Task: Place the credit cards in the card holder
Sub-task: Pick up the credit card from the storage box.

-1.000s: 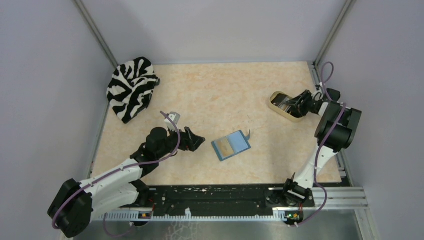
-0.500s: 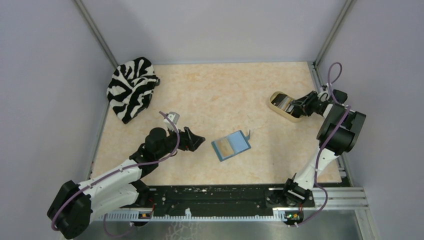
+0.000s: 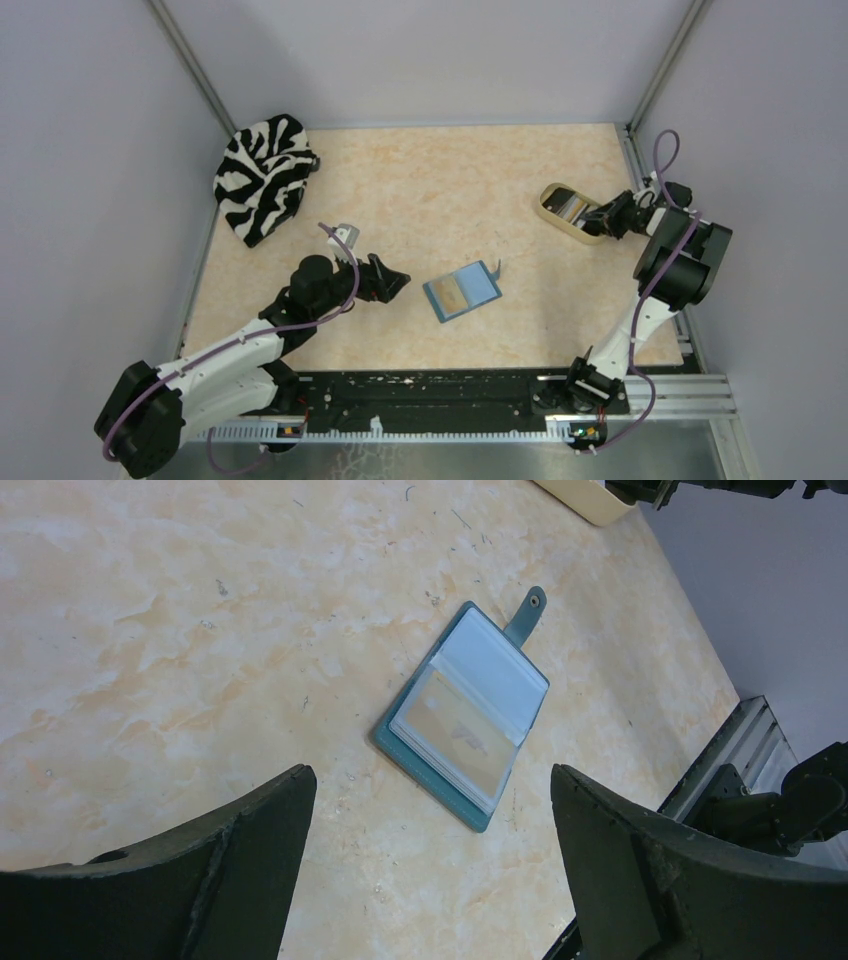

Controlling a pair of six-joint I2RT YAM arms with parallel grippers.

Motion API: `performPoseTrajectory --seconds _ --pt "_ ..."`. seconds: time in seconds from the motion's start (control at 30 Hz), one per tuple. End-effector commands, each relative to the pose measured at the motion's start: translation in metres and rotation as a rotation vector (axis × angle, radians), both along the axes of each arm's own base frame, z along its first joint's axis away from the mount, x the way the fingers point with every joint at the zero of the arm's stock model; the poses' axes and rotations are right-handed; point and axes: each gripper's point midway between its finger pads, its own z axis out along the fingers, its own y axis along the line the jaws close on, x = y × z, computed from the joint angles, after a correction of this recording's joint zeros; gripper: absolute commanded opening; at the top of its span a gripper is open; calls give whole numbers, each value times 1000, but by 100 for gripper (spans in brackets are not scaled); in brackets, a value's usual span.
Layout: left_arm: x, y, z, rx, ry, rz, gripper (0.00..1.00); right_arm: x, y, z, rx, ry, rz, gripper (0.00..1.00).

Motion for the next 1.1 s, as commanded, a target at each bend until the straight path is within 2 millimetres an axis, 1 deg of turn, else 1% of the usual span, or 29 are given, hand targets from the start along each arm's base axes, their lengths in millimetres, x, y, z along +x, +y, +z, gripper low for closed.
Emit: performPoseTrajectory --seconds 0.0,0.07,0.17,0.5,0.73,0.87,0.93,1.07 --pt "1 -2 11 -30 -24 -4 93 10 -15 26 -79 -72 -6 11" --pt "1 -2 11 -29 -24 -3 93 10 -17 27 -88 -73 -10 5" --pt "1 -2 12 -31 -26 -4 93 8 -20 29 -96 -74 -17 0" --pt "1 -4 15 -36 -30 -13 93 2 -31 44 -111 -96 -25 0" --pt "0 -6 20 -54 -38 -22 93 -8 -33 48 -143 -72 -11 0" --pt "-1 -10 23 -81 -48 -39 93 -15 -35 57 -174 -79 -11 0" --pt "-1 -13 25 -89 -49 -54 93 -20 -35 65 -187 -97 -12 0" --pt "-1 -20 29 -101 -43 -81 93 -29 -34 73 -185 -117 -8 0"
